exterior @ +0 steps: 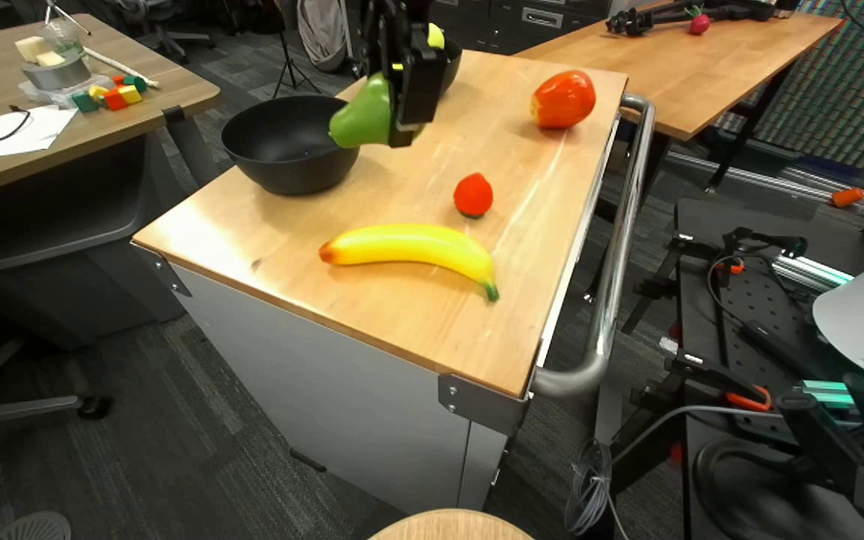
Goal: Remove the fruits from the left and right bowl respectively and put them on the table
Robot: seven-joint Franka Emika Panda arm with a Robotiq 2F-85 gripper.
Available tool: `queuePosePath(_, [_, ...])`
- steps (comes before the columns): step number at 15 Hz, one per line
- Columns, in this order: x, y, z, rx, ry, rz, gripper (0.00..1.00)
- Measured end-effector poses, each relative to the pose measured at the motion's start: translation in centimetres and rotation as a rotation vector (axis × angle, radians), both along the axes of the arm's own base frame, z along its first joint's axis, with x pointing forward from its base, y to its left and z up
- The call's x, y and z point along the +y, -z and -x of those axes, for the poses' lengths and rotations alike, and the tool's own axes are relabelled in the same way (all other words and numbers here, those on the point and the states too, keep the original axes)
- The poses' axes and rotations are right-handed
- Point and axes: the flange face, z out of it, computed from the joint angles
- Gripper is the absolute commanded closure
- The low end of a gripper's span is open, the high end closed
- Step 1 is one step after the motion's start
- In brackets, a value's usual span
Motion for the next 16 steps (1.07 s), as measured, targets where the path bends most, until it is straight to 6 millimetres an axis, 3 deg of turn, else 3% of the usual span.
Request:
queuePosePath(5, [-0.9,3.5,3.2,0.004,0.046,-0.061,0.53])
queuePosePath(12, [-1.6,7.3,4.8,0.058,0.03,-0.157,0.53])
queuePosePath(13, [-1.7,7.6,4.8,0.063,0.022,-0.166,0.24])
queuePosePath(14, [-1.7,7.8,4.8,0.069,0.015,-0.177,0.06])
queuePosePath(16, [-1.8,8.0,4.7,0.075,0.0,-0.19,0.06])
